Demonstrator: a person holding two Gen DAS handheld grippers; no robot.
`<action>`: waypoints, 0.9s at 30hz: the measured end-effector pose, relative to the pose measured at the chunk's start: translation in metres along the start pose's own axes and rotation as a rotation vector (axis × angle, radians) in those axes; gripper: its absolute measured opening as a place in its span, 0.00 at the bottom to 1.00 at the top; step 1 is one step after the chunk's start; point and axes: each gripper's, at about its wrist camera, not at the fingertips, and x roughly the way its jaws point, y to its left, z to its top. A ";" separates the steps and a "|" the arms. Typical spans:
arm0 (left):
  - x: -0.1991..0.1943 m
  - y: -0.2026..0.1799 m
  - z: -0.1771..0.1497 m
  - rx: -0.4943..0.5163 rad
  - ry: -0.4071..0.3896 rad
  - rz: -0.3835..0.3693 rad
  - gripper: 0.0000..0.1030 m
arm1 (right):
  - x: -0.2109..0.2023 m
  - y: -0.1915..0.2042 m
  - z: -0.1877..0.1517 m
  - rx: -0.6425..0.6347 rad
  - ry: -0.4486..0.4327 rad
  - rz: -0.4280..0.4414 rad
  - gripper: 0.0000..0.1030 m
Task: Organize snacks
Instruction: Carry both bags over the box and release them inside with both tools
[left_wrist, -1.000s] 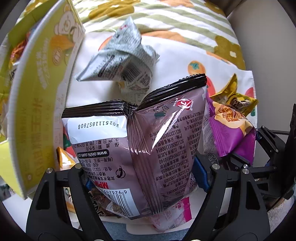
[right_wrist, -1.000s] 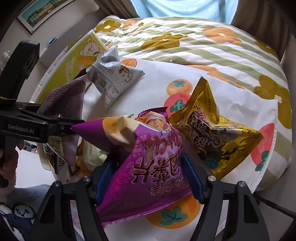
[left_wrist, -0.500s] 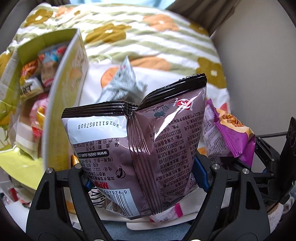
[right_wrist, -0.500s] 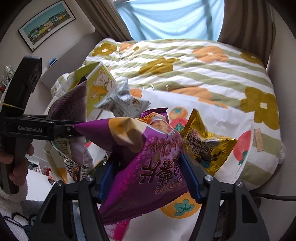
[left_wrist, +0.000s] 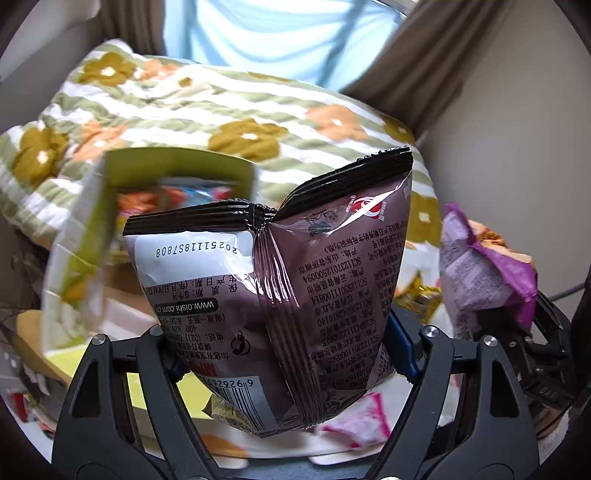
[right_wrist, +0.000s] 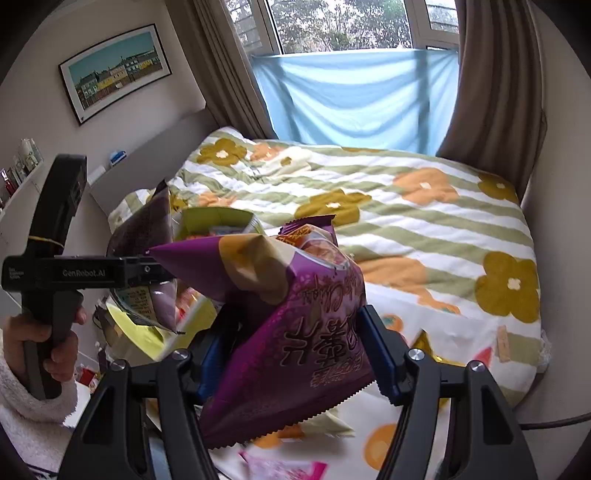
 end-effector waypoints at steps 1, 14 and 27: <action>-0.004 0.012 0.003 -0.005 -0.004 0.006 0.77 | 0.004 0.011 0.006 0.001 -0.007 0.003 0.61; 0.008 0.163 0.032 0.058 0.103 0.137 0.77 | 0.096 0.141 0.046 0.050 -0.003 0.077 0.61; 0.053 0.188 0.024 0.165 0.195 0.057 1.00 | 0.148 0.168 0.026 0.226 0.070 0.028 0.60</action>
